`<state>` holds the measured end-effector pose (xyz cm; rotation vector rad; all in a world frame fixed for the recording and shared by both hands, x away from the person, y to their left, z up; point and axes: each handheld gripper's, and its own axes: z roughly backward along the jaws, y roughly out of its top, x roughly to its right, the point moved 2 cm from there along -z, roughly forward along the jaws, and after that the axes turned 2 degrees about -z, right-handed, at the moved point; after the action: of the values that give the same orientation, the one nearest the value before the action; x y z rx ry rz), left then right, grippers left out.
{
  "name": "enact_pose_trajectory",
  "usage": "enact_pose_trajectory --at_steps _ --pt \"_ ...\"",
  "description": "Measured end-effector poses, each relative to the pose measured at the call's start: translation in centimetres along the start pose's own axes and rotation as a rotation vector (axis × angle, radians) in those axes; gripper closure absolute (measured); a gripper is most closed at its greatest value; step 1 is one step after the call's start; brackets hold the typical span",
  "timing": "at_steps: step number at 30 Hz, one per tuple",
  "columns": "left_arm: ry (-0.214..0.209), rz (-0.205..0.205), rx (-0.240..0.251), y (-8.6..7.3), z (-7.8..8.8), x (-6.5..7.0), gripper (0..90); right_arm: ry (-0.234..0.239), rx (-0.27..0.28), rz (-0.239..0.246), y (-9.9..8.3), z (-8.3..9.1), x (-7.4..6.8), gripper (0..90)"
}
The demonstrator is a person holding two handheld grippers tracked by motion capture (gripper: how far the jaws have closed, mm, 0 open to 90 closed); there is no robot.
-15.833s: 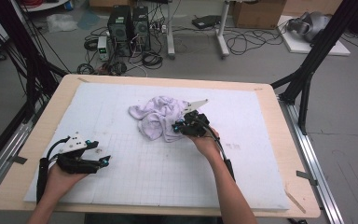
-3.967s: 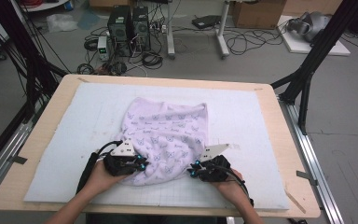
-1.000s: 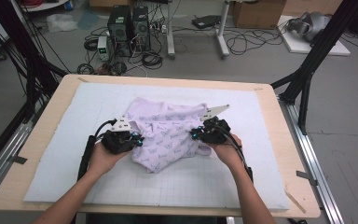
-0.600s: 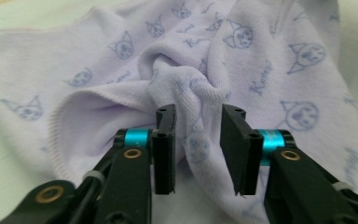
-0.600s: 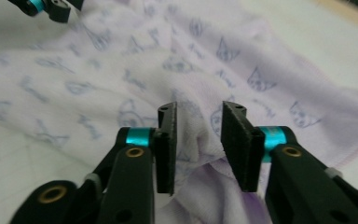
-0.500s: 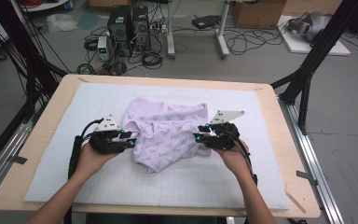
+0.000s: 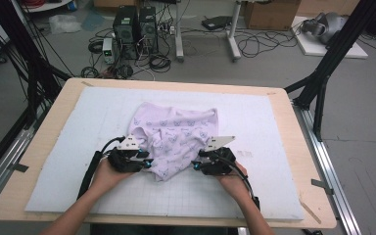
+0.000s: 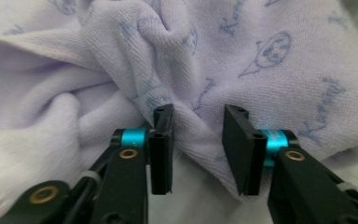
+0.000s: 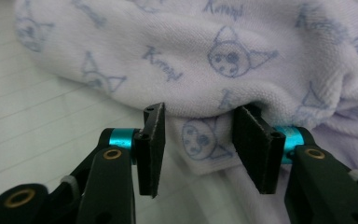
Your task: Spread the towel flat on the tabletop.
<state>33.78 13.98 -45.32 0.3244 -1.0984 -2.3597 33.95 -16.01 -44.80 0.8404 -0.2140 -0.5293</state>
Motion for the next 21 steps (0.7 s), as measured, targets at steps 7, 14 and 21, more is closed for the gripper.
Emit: enact_pose_trajectory --at_steps 7,14,21 --pt "-0.005 0.008 0.011 0.4 -0.1 0.2 85.4 0.014 0.013 -0.013 0.0 0.0 0.3 79.0" --pt "0.017 0.007 0.078 0.9 3.5 0.1 85.8 0.067 0.037 0.019 0.5 2.7 -0.7 82.6" --pt "0.035 -0.021 0.148 2.4 6.7 0.9 85.9 0.082 0.067 0.072 1.7 6.3 -1.9 84.7"
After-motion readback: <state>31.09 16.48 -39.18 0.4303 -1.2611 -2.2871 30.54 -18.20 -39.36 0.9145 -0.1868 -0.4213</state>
